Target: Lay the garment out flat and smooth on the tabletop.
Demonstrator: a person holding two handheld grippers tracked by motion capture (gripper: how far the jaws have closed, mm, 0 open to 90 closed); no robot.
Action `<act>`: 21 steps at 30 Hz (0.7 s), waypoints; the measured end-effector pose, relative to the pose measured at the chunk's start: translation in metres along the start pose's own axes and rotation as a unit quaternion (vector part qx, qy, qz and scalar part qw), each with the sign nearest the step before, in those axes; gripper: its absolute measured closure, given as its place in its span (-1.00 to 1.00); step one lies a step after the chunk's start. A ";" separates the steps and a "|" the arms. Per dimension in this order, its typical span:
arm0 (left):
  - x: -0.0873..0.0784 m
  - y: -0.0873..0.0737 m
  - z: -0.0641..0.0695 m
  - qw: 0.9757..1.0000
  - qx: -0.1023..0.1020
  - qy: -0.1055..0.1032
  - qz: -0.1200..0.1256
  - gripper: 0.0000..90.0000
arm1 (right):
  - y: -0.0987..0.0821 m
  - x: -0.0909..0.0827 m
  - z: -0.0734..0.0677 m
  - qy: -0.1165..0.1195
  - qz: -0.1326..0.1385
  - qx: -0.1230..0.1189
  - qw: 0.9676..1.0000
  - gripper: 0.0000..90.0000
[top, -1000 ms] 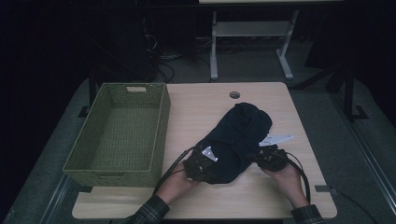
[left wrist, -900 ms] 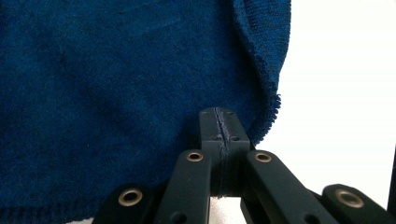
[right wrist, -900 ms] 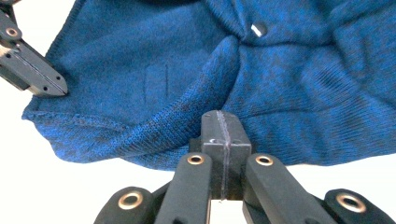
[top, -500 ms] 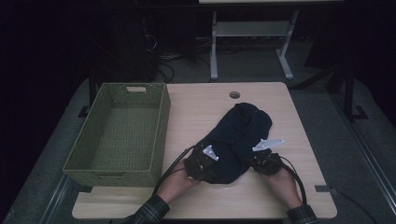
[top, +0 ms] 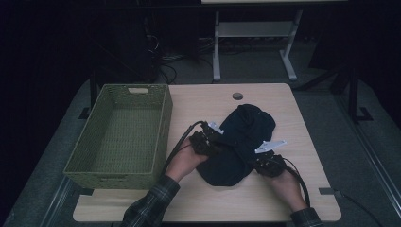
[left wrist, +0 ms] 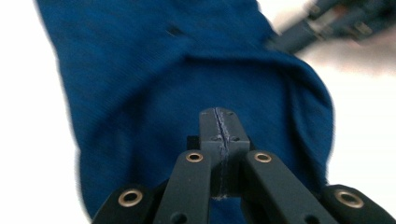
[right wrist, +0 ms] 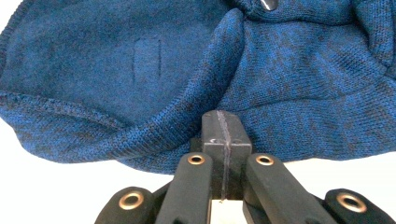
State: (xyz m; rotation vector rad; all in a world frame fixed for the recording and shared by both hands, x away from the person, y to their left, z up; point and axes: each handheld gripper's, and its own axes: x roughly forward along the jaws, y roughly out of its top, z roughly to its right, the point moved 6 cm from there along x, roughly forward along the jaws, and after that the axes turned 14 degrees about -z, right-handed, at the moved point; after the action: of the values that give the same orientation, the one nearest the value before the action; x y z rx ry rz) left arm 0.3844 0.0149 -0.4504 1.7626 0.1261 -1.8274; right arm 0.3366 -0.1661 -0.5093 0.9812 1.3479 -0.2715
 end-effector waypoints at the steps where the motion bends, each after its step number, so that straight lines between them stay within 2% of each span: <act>1: 0.000 0.004 -0.005 1.000 -0.002 0.006 -0.001 1.00 | 0.000 0.000 0.000 0.000 0.000 0.001 1.000 1.00; 4: 0.002 0.018 -0.023 1.000 -0.009 0.023 -0.001 1.00 | 0.000 0.000 0.000 0.002 0.000 0.001 1.000 1.00; 8: 0.008 0.032 -0.043 0.999 -0.017 0.029 0.000 1.00 | 0.000 0.000 0.000 0.002 0.000 0.000 1.000 1.00; 11: 0.017 0.039 -0.053 0.999 -0.032 0.032 0.000 1.00 | 0.000 0.000 -0.001 0.001 -0.002 0.001 1.000 1.00; 16: 0.037 0.039 -0.065 0.998 -0.049 0.027 -0.020 1.00 | 0.000 0.000 0.000 0.000 -0.003 0.000 1.000 1.00; 19: 0.047 0.035 -0.069 0.997 -0.055 0.034 -0.033 1.00 | 0.001 0.000 0.000 0.000 -0.002 -0.001 1.000 1.00; 21: 0.051 0.030 -0.072 0.996 -0.052 0.052 -0.054 1.00 | 0.001 0.000 0.000 -0.001 -0.003 -0.001 1.000 1.00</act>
State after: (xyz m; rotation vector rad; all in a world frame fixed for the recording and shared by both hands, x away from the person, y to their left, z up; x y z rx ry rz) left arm 0.4651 0.0055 -0.4973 1.8086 0.3587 -1.7694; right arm 0.3369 -0.1656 -0.5090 0.9741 1.3501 -0.2752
